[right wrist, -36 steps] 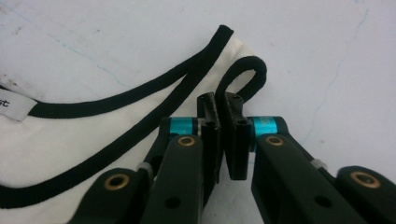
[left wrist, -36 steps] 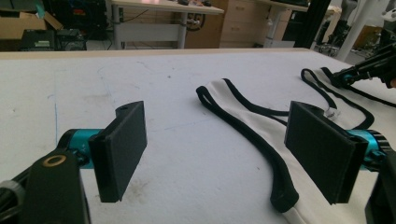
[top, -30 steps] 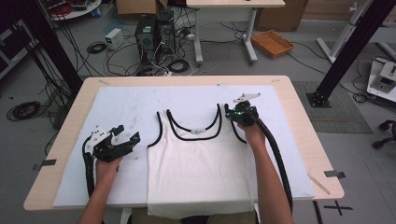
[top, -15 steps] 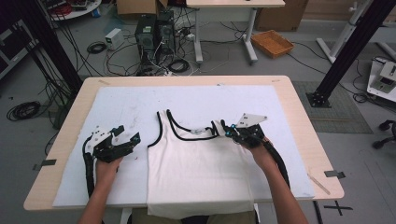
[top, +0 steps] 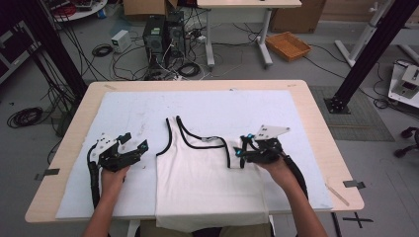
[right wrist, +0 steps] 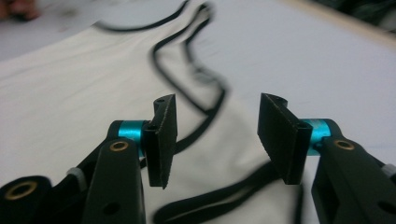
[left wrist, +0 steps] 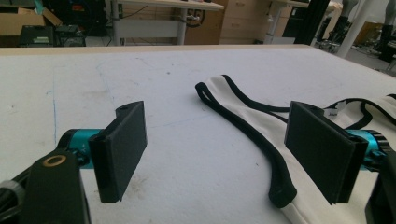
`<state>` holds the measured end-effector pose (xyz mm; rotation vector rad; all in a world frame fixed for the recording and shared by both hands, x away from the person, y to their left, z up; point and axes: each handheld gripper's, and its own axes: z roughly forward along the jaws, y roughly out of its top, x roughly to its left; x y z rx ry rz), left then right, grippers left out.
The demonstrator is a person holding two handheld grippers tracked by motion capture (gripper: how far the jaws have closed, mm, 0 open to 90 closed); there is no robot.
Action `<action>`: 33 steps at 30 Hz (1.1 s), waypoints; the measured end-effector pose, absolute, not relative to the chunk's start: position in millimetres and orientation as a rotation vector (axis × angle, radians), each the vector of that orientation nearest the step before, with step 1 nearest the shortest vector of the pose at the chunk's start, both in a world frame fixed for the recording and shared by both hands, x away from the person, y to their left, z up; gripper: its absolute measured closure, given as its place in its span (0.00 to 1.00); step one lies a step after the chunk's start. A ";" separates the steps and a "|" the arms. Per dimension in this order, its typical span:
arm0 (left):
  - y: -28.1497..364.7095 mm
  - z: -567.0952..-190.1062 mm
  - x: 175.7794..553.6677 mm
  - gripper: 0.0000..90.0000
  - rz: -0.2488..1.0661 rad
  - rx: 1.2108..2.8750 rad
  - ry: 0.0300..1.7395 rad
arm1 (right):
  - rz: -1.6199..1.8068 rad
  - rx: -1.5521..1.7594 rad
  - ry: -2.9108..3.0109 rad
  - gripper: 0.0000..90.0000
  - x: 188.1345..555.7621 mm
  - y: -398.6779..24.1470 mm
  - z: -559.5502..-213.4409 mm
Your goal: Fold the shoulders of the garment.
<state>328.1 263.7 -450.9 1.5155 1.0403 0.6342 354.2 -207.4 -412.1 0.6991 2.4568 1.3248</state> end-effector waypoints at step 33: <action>259.9 -450.8 325.0 0.24 0.665 1.539 1.003 | 1.434 1.064 2.025 0.22 334.4 -299.8 -427.5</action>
